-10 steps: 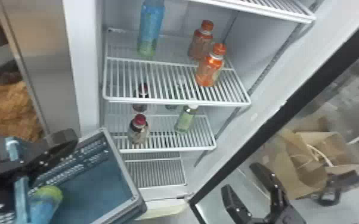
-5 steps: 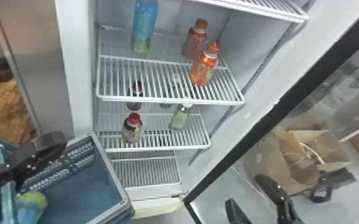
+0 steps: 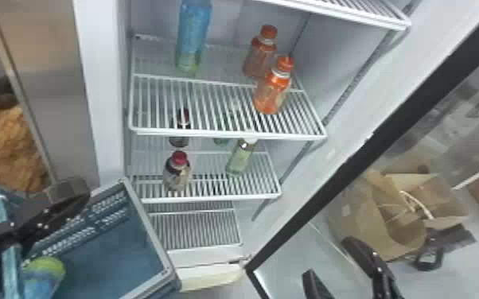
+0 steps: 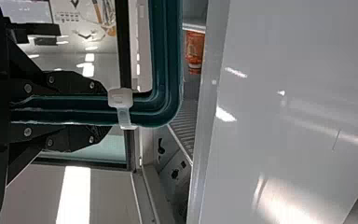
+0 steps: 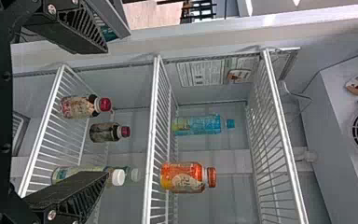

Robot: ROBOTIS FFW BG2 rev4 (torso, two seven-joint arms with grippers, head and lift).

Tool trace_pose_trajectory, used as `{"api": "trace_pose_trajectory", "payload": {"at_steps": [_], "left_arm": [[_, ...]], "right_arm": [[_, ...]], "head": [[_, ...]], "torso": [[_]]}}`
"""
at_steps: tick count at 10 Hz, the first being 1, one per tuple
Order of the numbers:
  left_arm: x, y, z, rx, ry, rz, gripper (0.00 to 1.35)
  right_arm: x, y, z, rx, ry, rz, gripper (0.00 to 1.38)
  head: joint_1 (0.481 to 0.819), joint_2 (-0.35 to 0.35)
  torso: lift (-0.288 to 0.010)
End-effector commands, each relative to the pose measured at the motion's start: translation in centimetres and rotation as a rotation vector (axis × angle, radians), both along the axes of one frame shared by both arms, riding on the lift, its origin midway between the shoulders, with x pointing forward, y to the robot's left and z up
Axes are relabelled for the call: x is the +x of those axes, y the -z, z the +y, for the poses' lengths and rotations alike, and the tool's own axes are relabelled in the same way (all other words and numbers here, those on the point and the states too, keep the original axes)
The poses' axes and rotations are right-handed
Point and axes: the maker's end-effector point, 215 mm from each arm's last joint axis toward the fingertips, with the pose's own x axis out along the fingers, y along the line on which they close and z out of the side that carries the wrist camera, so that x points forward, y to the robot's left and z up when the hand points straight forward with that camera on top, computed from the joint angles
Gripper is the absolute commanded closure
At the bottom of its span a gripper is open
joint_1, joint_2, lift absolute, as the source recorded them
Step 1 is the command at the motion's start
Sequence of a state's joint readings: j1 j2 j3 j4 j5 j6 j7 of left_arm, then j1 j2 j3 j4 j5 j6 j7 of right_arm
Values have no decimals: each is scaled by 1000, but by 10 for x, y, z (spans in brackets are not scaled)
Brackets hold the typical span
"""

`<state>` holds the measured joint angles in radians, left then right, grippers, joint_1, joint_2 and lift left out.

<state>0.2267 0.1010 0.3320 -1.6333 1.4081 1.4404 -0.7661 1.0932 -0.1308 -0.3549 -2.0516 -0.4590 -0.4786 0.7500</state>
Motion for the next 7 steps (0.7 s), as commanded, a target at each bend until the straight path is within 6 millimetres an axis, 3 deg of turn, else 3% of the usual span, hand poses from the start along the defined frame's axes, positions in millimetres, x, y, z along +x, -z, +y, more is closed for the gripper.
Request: {"api": "trace_pose_trajectory", "payload": {"at_steps": [1, 7], "left_arm": [[-1, 0, 0, 3, 2, 1, 1199], [-3, 3, -1, 4, 4, 10, 1199]], "right_arm": [[0, 0, 0, 1, 0, 0, 111], [3, 0, 0, 14, 5, -4, 111]], "head": [[695, -350], [695, -350]], "torso": [[-10], [-10]]}}
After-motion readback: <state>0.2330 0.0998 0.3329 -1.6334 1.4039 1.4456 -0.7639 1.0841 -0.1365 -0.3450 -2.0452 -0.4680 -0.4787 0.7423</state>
